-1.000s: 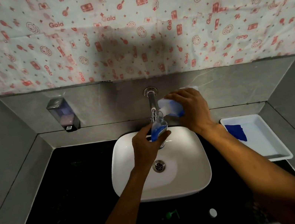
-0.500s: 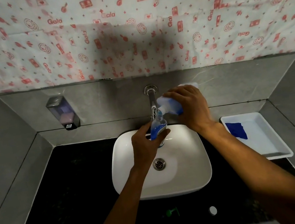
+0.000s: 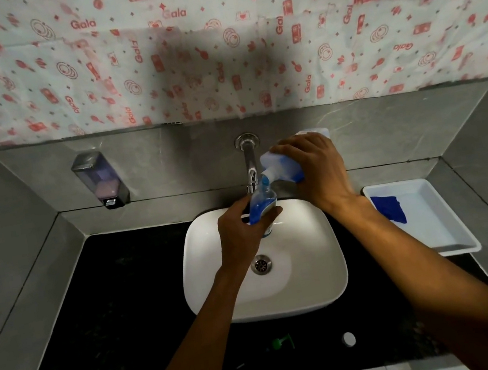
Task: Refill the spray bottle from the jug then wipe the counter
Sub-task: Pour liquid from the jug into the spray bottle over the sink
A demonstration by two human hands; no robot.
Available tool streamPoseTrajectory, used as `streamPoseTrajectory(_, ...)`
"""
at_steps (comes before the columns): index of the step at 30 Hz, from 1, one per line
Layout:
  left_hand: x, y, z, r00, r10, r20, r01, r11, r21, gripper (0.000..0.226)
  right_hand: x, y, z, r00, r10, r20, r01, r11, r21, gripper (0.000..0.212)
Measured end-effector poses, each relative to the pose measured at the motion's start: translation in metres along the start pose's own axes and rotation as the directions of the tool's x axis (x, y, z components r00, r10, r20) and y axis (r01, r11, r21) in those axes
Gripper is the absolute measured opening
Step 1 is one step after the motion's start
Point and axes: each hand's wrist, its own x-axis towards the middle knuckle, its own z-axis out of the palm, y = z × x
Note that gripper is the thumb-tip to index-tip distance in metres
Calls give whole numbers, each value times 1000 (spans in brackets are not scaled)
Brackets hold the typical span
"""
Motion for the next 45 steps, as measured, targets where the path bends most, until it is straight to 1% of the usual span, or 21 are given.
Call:
streamPoseTrajectory(10, -1, -1, 2, 1000, 5, 7, -5, 1000, 10, 48, -2, 0, 1, 1000, 21, 13, -21, 1000, 0, 72)
streamPoseTrajectory(22, -4, -6, 2, 1000, 10, 14, -10, 1000, 22, 47, -6, -5, -1, 999, 28, 22, -29, 999, 36, 66)
streamPoseTrajectory(30, -5, -7, 1, 1000, 12, 13, -12, 1000, 22, 49, -4, -6, -1, 999, 9, 43, -10, 1000, 8, 67)
streamPoseTrajectory(45, -3, -3, -1, 1000, 6, 7, -6, 1000, -14, 50, -1, -3, 5, 1000, 10, -19, -10, 1000, -17, 70)
